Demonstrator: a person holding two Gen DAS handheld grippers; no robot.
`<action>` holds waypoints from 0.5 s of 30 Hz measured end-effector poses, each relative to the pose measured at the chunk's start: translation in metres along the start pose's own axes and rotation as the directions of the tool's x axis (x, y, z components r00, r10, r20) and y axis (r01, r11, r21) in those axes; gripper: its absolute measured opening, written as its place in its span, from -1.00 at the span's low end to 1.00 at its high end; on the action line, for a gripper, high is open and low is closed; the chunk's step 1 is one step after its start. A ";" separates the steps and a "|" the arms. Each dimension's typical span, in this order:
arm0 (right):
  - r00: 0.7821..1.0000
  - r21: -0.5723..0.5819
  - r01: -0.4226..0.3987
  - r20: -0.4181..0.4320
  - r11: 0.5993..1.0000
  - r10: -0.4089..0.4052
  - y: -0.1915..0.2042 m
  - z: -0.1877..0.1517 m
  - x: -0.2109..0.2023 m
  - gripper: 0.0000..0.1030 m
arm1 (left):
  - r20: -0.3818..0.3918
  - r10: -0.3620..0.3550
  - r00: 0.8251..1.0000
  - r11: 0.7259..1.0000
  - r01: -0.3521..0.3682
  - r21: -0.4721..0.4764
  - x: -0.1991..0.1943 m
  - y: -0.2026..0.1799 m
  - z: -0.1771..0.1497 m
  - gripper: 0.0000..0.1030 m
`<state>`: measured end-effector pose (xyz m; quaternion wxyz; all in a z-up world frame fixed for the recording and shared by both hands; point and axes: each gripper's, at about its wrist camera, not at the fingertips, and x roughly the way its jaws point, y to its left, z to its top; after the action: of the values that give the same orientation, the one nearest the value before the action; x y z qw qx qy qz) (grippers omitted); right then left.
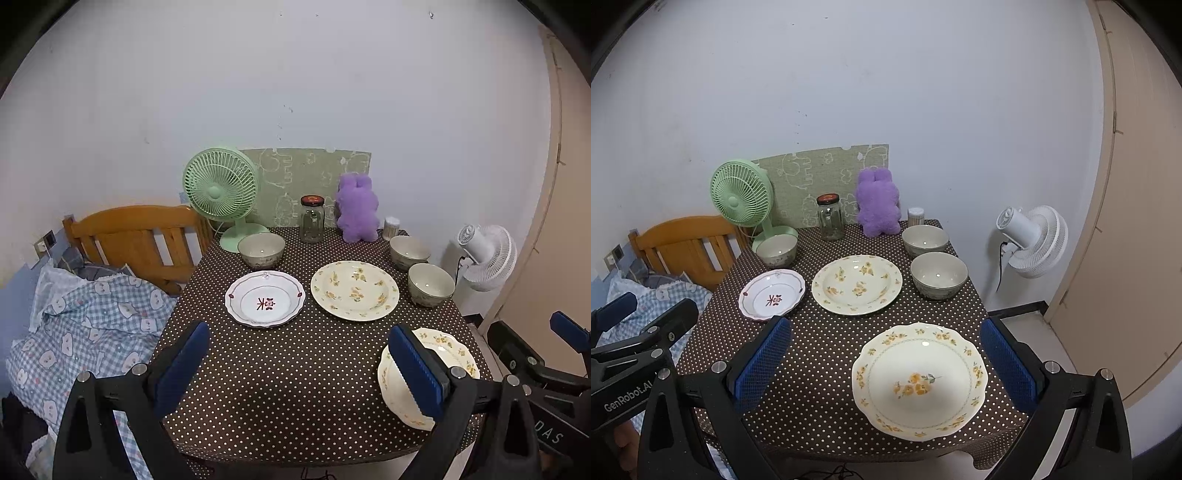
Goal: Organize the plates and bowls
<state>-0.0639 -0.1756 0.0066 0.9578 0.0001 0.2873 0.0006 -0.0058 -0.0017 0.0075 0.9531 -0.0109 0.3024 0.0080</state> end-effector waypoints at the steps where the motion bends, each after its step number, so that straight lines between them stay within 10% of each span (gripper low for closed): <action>1: 1.000 -0.001 0.000 0.001 1.000 0.000 0.000 0.000 0.000 0.99 | 0.002 0.005 1.000 1.000 -0.005 0.005 0.000 0.001 0.000 0.91; 15: 0.999 -0.014 0.010 -0.046 1.000 -0.010 -0.001 0.008 0.008 0.99 | -0.024 0.001 1.000 1.000 -0.001 -0.007 0.002 0.000 0.009 0.91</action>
<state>-0.0528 -0.1769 0.0084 0.9509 -0.0078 0.3094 -0.0021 0.0006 -0.0015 0.0135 0.9493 -0.0143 0.3138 0.0092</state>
